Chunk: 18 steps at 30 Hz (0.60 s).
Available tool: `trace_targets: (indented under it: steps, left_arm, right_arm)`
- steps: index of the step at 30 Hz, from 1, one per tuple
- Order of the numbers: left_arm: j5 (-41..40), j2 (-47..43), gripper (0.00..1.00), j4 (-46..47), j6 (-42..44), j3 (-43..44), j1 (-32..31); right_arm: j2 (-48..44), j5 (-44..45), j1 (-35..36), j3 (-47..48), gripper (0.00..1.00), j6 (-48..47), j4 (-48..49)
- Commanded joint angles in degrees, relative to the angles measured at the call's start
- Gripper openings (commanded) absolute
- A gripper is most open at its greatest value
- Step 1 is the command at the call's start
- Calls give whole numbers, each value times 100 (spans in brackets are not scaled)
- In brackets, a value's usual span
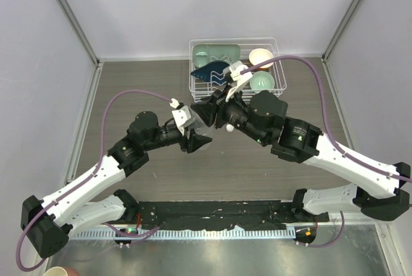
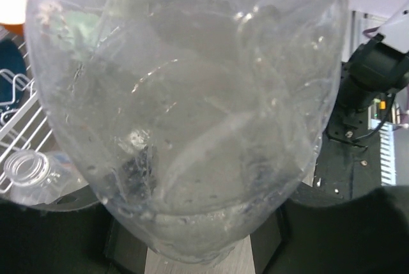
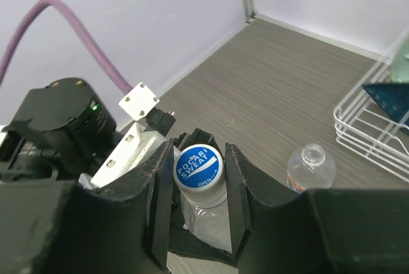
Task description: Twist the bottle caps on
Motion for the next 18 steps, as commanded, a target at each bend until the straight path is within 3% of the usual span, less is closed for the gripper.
trace_targets:
  steps: [1, 7, 9, 13, 14, 18]
  left_arm:
    - [-1024, -175, 0, 1598, 16, 196, 73]
    - [-1324, -175, 0, 1686, 182, 90, 82]
    - [-1263, -166, 0, 1634, 192, 55, 82]
    - [-1097, -184, 0, 1581, 165, -7, 73]
    - [-991, -184, 0, 1528, 139, -15, 82]
    - [-736, -210, 0, 1458, 113, -50, 82]
  right_arm:
    - [439, 1327, 461, -207, 6, 772, -1903]
    - [615, 2837, 699, -137, 5, 1765, -2281]
    - [685, 2954, 708, -93, 7, 1950, -2281]
    - [817, 3008, 734, 136, 21, 1995, -2054]
    - [896, 2999, 743, 293, 35, 1986, -2044]
    - [932, 2946, 760, 707, 56, 1793, -1991]
